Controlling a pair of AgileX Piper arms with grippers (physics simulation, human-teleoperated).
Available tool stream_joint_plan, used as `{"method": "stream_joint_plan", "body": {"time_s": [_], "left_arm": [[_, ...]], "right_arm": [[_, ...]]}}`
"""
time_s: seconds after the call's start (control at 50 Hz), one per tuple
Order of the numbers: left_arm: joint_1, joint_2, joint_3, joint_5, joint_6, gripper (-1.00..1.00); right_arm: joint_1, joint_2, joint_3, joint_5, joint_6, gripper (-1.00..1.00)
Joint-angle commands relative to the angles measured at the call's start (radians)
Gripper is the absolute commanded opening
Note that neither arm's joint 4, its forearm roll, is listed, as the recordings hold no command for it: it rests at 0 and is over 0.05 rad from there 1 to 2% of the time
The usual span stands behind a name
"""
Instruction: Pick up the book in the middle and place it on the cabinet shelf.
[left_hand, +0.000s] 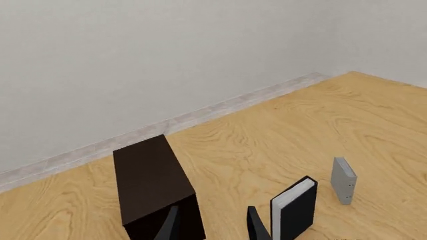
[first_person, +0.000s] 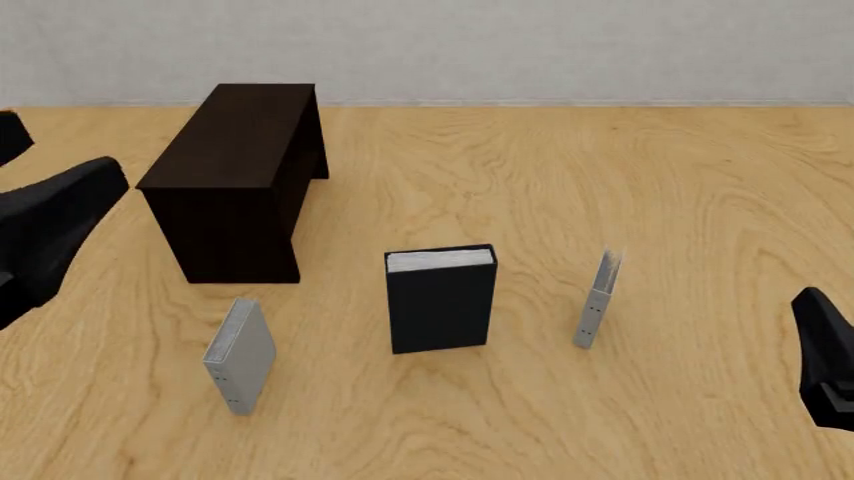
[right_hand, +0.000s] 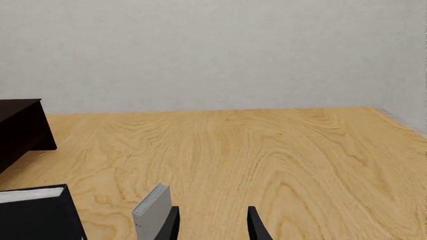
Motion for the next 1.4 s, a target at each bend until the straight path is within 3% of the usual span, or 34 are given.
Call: {"method": "stream_joint_plan", "body": {"time_s": [0.02,0.12,0.18,0.22,0.3,0.42,0.46,0.48,0.52,0.6,0.96,1.4], "left_arm": [[-0.114,0.204,-0.096,-0.060,0.051,1.00],[-0.174,0.293,-0.133,-0.065,0.024,1.00],[-0.199,0.338,-0.157,-0.065,0.070,1.00],[-0.211,0.357,-0.188,-0.056,0.034,1.00],[-0.234,0.405,-0.209,-0.058,0.056,1.00],[-0.301,0.495,-0.286,-0.027,0.001,1.00],[-0.313,0.523,-0.302,-0.019,0.013,1.00],[-0.337,0.540,-0.321,-0.003,-0.026,1.00],[-0.348,0.557,-0.336,0.010,0.016,1.00],[-0.380,0.599,-0.381,0.050,0.026,1.00],[-0.408,0.785,-0.499,0.152,0.002,1.00],[-0.353,0.969,-0.513,0.189,0.183,1.00]], "right_arm": [[-0.001,0.005,0.000,-0.003,-0.003,1.00],[0.000,0.011,0.000,-0.007,-0.005,1.00],[0.000,0.009,0.000,-0.006,-0.005,1.00],[0.000,0.010,0.000,-0.006,-0.004,1.00],[0.000,0.011,0.000,-0.007,-0.004,1.00],[-0.001,0.009,0.000,-0.006,-0.002,1.00],[-0.001,0.009,0.000,-0.005,-0.002,1.00],[-0.001,0.010,0.000,-0.006,-0.001,1.00],[-0.001,0.013,0.000,-0.008,-0.001,1.00],[0.000,0.011,0.000,-0.007,0.001,1.00],[0.000,0.014,0.000,-0.008,0.006,1.00],[-0.001,0.015,0.000,-0.008,0.017,1.00]]}}
